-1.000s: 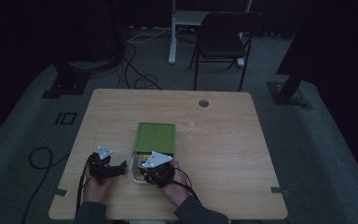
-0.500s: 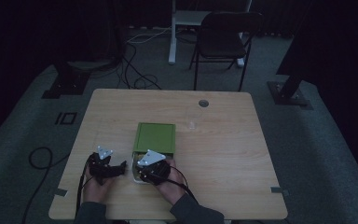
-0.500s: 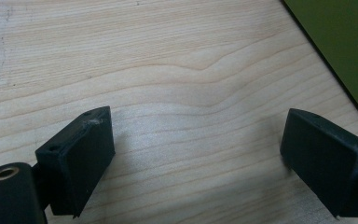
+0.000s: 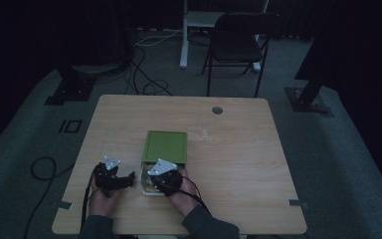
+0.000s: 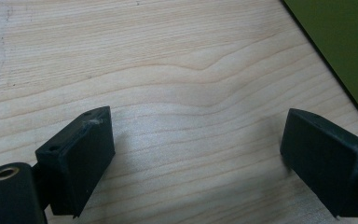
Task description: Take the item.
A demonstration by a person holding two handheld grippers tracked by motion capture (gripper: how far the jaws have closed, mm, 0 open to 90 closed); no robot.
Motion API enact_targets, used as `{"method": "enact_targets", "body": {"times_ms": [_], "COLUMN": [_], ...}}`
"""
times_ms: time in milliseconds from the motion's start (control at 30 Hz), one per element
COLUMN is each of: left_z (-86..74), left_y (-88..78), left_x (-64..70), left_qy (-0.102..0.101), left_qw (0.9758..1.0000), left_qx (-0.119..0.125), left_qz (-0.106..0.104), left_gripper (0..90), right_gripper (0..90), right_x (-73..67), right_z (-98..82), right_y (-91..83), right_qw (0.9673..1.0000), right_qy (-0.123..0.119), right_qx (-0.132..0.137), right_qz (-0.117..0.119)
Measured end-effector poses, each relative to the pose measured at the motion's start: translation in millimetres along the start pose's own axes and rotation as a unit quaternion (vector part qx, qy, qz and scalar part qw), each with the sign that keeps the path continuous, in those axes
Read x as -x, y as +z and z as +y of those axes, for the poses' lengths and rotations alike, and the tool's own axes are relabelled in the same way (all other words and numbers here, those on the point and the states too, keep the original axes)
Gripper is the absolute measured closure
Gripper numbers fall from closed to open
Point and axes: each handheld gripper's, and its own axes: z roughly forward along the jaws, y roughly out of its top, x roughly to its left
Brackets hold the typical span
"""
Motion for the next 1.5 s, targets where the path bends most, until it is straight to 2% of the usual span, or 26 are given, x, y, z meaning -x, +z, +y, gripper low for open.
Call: {"method": "enact_targets", "body": {"times_ms": [367, 400, 600, 667, 700, 833, 1133, 1500], "left_z": [0.0, 0.0, 0.0, 0.0, 0.0, 0.0, 0.0, 0.0], "left_y": [0.0, 0.0, 0.0, 0.0, 0.0, 0.0, 0.0, 0.0], "left_x": [0.0, 0.0, 0.0, 0.0, 0.0, 0.0, 0.0, 0.0], "left_qy": [0.0, 0.0, 0.0, 0.0, 0.0, 0.0, 0.0, 0.0], "left_qw": [1.0, 1.0, 1.0, 1.0, 1.0, 1.0, 1.0, 1.0], "left_qx": [0.0, 0.0, 0.0, 0.0, 0.0, 0.0, 0.0, 0.0], "left_qz": [0.0, 0.0, 0.0, 0.0, 0.0, 0.0, 0.0, 0.0], "left_gripper": [10.5, 10.5, 10.5, 10.5, 10.5, 10.5, 10.5, 10.5], "right_gripper": [90.0, 90.0, 90.0, 90.0, 90.0, 90.0, 90.0, 90.0], "right_x": [1.8, 2.1, 4.5, 6.8, 9.0, 10.6, 16.3, 24.2], "right_z": [-0.9, 0.4, 3.1, 5.2, 6.0, 6.4, 8.9, 11.2], "right_y": [-12.9, -19.4, -28.7, -36.2, -40.4, -47.9, -68.4, -89.9], "right_qw": [0.9997, 0.9994, 0.9989, 0.9984, 0.9979, 0.9974, 0.9955, 0.9943], "right_qy": [0.0, -0.001, 0.0, 0.002, 0.004, 0.008, 0.004, 0.001], "right_qx": [0.024, 0.034, 0.047, 0.055, 0.059, 0.065, 0.088, 0.102], "right_qz": [0.005, 0.005, 0.005, 0.013, 0.024, 0.032, 0.036, 0.03]}}
